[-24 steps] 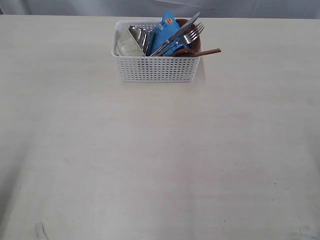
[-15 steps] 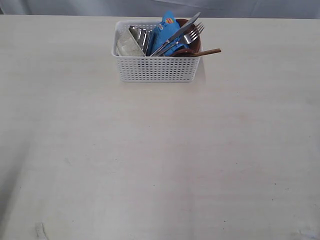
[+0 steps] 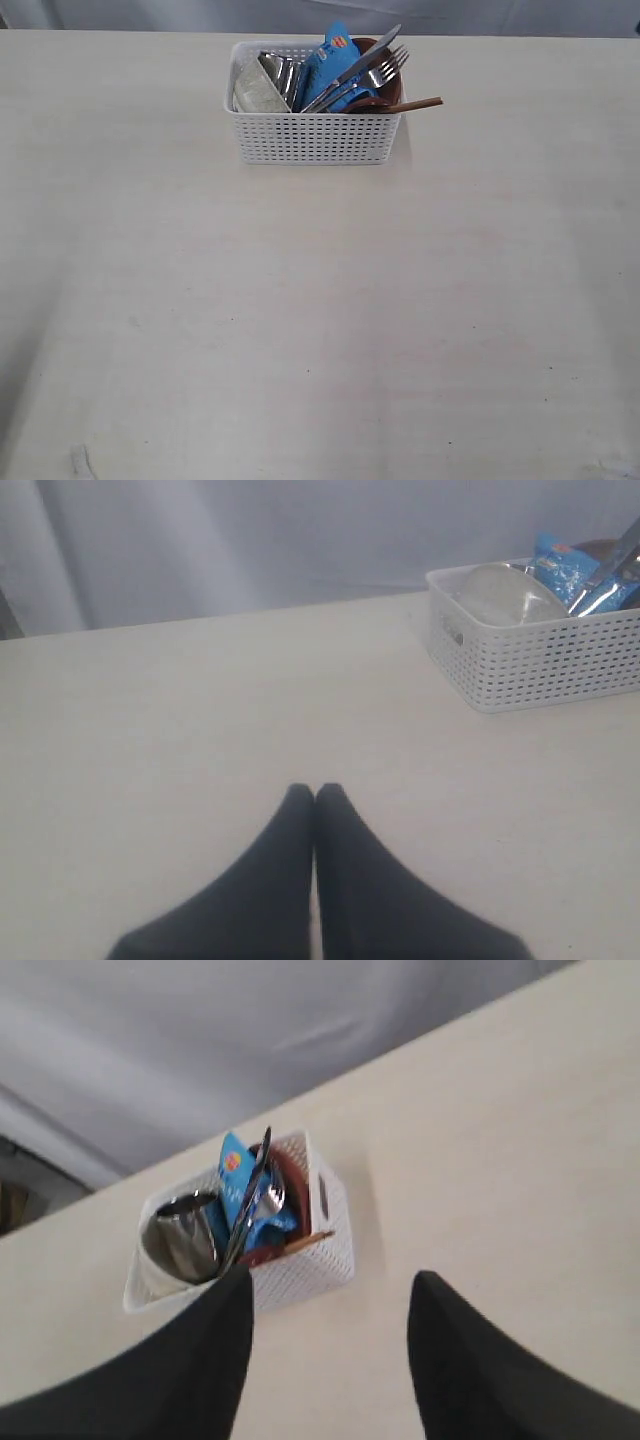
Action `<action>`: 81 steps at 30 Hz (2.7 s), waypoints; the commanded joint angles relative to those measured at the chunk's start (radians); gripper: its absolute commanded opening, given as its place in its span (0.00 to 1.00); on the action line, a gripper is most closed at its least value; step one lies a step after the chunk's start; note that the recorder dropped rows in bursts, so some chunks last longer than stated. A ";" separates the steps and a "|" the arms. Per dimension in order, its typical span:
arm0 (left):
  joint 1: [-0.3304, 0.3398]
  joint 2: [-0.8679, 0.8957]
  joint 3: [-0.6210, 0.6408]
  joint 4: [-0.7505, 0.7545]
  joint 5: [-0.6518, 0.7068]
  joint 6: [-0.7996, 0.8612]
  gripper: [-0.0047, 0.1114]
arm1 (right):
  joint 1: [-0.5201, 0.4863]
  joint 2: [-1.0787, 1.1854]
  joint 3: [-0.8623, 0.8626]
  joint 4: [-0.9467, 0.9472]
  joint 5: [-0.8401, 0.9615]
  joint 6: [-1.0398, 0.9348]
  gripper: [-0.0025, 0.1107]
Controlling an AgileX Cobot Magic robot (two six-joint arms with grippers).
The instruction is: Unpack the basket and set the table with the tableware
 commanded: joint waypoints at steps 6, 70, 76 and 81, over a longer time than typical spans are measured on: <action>0.002 -0.003 0.002 0.005 -0.003 0.000 0.04 | 0.042 0.589 -0.325 0.455 0.134 -0.507 0.46; 0.002 -0.003 0.002 0.005 -0.003 0.000 0.04 | 0.208 0.978 -0.718 0.324 -0.023 -0.703 0.02; 0.002 -0.003 0.002 0.005 -0.003 0.000 0.04 | 0.208 0.854 -0.718 0.231 0.012 -0.703 0.02; 0.002 -0.003 0.002 0.005 -0.003 0.000 0.04 | 0.208 0.734 -0.718 0.147 0.090 -0.703 0.02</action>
